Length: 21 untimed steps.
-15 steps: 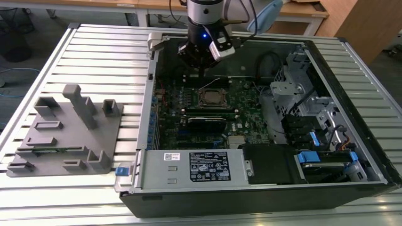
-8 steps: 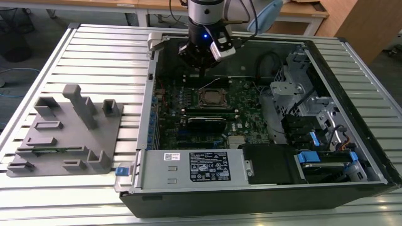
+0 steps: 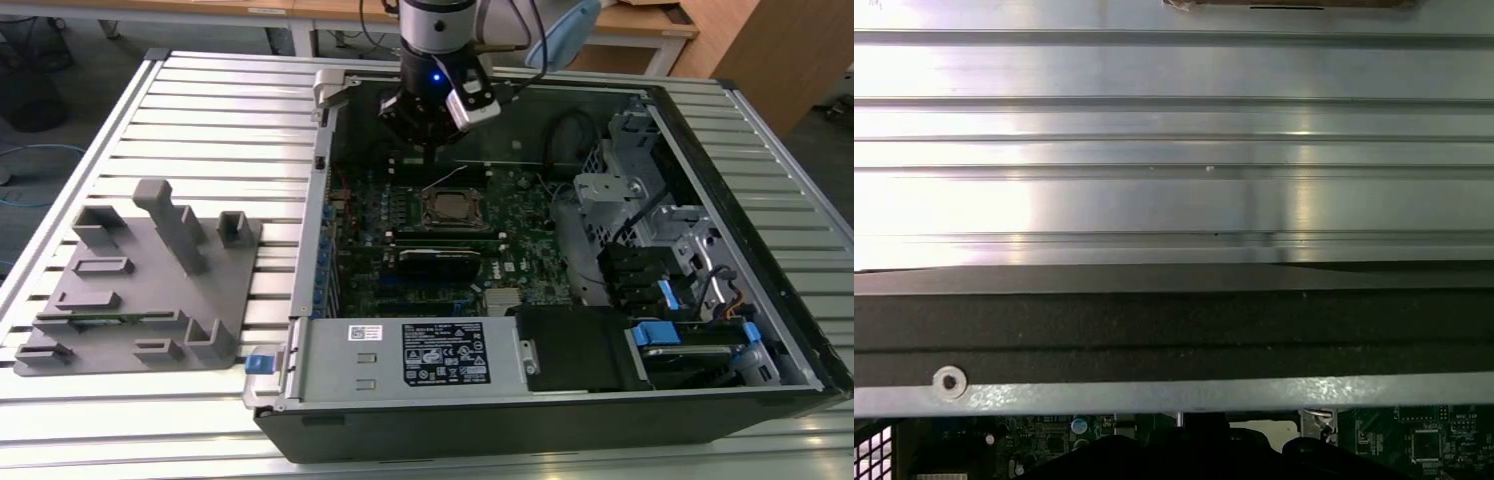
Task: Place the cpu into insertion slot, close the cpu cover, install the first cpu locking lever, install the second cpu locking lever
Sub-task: 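Install the first cpu locking lever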
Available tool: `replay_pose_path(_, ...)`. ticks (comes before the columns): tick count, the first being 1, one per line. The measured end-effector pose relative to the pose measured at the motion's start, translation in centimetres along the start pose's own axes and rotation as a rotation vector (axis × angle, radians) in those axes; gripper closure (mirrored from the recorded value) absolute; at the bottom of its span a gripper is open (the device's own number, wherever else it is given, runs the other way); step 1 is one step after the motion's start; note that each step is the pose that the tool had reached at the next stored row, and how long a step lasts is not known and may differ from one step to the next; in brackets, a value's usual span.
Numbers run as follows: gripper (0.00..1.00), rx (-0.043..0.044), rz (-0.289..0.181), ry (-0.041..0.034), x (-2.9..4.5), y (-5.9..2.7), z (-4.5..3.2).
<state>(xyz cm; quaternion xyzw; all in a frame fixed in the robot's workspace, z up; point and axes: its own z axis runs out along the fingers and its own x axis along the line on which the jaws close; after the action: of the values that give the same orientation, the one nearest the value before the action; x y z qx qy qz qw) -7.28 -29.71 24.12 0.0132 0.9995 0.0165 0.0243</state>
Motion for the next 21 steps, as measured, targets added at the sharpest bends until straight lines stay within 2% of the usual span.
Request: replay_pose_path(21,0.9,0.0002,0.0,0.0002,-0.09,-0.01,0.35)
